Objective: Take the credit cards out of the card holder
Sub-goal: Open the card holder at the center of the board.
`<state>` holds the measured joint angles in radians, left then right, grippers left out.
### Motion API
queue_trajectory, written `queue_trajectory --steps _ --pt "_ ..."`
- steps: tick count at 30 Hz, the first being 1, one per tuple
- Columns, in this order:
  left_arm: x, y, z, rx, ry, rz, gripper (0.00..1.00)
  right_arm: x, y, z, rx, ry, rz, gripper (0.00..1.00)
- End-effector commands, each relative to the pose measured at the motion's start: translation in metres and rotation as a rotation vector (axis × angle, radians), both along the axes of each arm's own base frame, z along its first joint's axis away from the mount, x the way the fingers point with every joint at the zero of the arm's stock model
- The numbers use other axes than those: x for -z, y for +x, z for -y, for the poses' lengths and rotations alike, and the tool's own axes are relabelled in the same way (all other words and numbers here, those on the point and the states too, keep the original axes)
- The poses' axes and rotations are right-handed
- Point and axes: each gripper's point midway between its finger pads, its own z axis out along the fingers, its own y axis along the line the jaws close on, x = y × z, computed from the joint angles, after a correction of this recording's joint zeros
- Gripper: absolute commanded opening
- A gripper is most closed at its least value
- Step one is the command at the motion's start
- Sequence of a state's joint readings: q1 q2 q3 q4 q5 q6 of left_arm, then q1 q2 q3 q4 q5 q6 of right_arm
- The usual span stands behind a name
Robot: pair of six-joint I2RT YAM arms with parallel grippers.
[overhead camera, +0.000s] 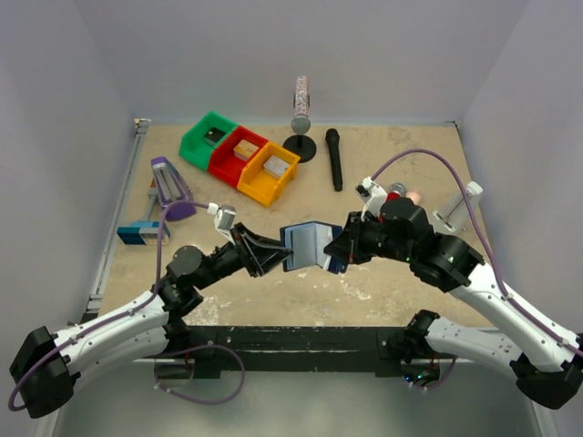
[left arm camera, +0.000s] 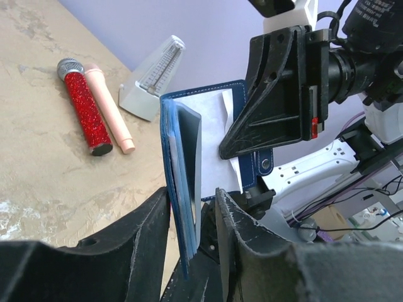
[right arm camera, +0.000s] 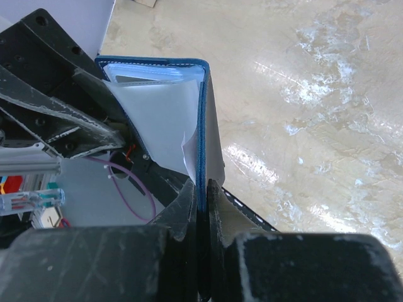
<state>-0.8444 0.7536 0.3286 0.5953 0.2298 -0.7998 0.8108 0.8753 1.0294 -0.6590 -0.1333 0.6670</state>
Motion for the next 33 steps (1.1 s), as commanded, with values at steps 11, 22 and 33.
queue_trajectory --steps 11,22,33 --pt "-0.003 0.003 -0.006 -0.032 -0.011 0.037 0.28 -0.015 0.000 -0.007 -0.021 0.080 0.031 0.00" --pt "-0.004 0.002 -0.004 -0.019 -0.010 0.045 0.00 -0.015 -0.001 -0.010 -0.039 0.089 0.031 0.00" --pt "-0.011 0.003 0.005 0.018 0.100 0.006 0.00 -0.021 -0.006 -0.011 -0.090 0.097 0.074 0.55"
